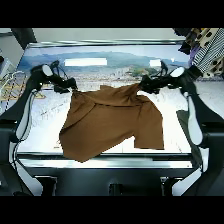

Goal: Fold the clothes and pants, and hang the long-sleeved shirts on hangers.

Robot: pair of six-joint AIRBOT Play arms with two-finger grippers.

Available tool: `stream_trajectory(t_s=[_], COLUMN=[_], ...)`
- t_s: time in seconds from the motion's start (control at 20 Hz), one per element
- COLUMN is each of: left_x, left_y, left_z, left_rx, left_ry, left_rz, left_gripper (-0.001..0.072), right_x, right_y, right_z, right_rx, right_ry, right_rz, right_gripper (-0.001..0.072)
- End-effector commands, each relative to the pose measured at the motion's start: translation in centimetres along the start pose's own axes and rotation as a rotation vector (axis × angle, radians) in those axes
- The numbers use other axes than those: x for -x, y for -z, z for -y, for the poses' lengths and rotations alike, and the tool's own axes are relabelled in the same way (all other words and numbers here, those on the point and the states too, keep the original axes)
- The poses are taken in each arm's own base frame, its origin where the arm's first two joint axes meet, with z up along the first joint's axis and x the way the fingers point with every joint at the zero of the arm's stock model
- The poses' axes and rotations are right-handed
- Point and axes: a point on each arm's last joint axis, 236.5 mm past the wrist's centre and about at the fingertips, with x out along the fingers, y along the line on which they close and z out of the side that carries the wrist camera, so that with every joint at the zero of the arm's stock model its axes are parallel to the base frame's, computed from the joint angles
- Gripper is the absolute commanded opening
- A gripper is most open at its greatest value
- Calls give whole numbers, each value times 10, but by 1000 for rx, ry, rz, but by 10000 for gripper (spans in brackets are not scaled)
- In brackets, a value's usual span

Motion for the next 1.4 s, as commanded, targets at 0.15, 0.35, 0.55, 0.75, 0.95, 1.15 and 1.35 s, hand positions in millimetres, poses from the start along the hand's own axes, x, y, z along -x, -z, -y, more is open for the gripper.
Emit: stream_trajectory(t_s=[0.15, 0.35, 0.55, 0.75, 0.95, 1.15, 1.35], left_x=[97, 130, 143, 156, 165, 172, 171], left_y=[25, 55, 105, 135, 138, 138, 156], left_z=[-55, -82, -98, -103, -99, -97, -100], left_rx=[-22, 51, 103, 130, 115, 110, 157], left_ry=[-35, -49, -58, -62, -49, -45, 12], left_rz=[-128, -150, -193, -186, -151, -132, -127], left_gripper=[551, 551, 551, 552, 551, 551, 552], right_x=[125, 128, 96, 73, 58, 46, 41], right_y=[26, 54, 84, 102, 109, 117, 132], right_z=[98, 140, 161, 173, 174, 168, 172], right_rx=[129, -6, -36, -40, -43, -66, -76], right_ry=[229, 191, 187, 169, 129, 71, 61], right_rz=[-133, -187, -234, -237, -211, -209, -245], right_gripper=[376, 378, 378, 378, 378, 377, 163])
